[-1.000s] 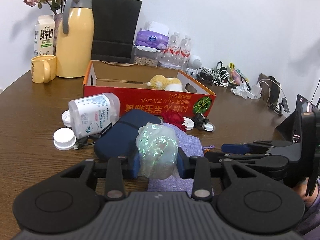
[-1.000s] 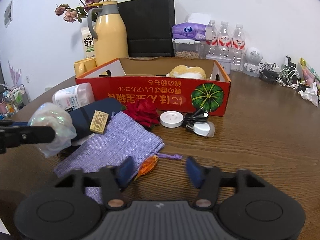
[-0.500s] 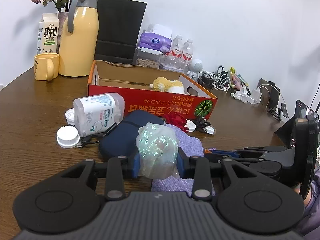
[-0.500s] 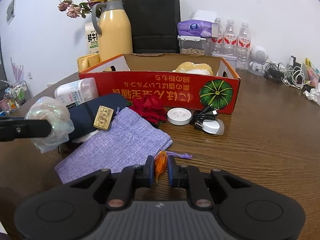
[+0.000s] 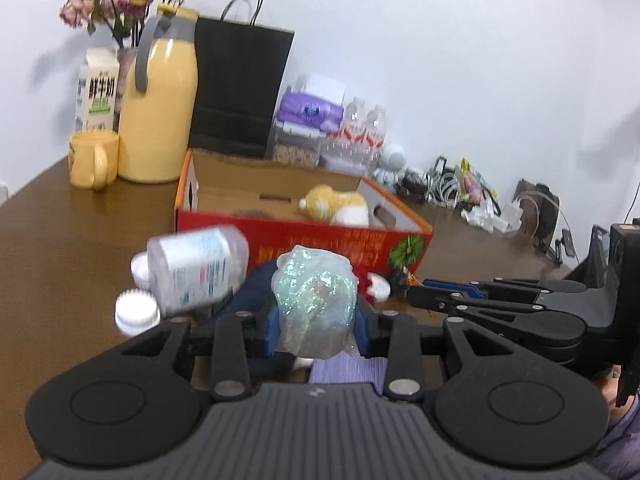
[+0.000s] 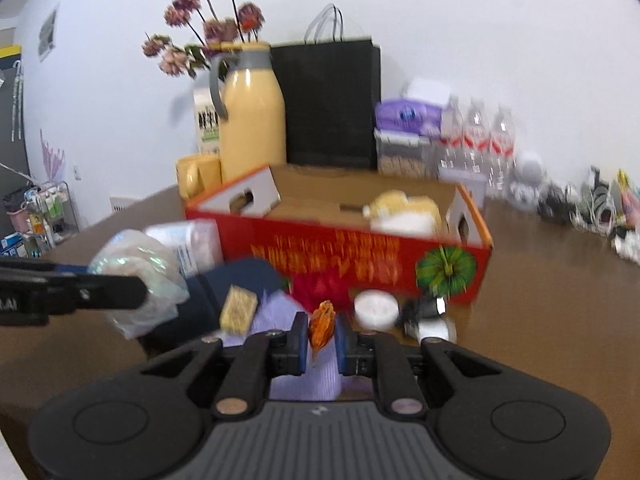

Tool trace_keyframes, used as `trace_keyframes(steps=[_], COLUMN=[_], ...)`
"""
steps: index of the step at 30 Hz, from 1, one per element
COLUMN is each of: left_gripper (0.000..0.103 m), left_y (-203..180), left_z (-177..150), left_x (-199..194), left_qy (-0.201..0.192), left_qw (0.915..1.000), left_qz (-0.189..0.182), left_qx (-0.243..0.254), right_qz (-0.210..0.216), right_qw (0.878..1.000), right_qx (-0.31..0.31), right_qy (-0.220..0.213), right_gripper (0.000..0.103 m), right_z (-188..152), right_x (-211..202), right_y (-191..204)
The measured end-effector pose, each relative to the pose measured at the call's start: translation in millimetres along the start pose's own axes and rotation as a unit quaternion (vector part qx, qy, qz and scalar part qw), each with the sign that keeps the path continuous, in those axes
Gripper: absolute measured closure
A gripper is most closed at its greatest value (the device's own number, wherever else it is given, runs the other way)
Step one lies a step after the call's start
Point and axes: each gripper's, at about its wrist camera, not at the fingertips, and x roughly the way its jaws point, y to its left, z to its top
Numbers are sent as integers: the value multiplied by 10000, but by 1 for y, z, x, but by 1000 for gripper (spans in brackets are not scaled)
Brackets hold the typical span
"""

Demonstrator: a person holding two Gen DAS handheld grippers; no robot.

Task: Organize objects
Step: 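Carry the bag with the left tool into the box while the right tool releases the tassel there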

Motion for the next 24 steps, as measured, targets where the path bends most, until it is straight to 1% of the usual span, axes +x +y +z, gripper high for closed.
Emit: trace_keyframes(steps=[7, 15, 19, 22, 24], left_gripper=[67, 67, 67, 67, 67], left_y=[-2, -2, -2, -1, 1], left_z=[33, 78, 98, 111, 118], left_x=[10, 38, 61, 85, 101], left_qy=[-463, -997, -1129, -1119, -1089], left_qw=[9989, 9947, 9929, 9927, 9925], left_qz=[73, 259, 372, 442, 538], left_qx=[-3, 12, 55, 103, 152], right_qz=[124, 53, -30, -89, -86], right_qw=[9986, 9964, 9958, 9956, 9963], right_qx=[-128, -27, 41, 117, 179], right_qy=[-507, -851, -916, -922, -839], right_gripper=[90, 90, 90, 90, 90], right_z=[41, 83, 100, 111, 114], right_x=[7, 35, 58, 81, 97], right_y=[12, 8, 1, -6, -11])
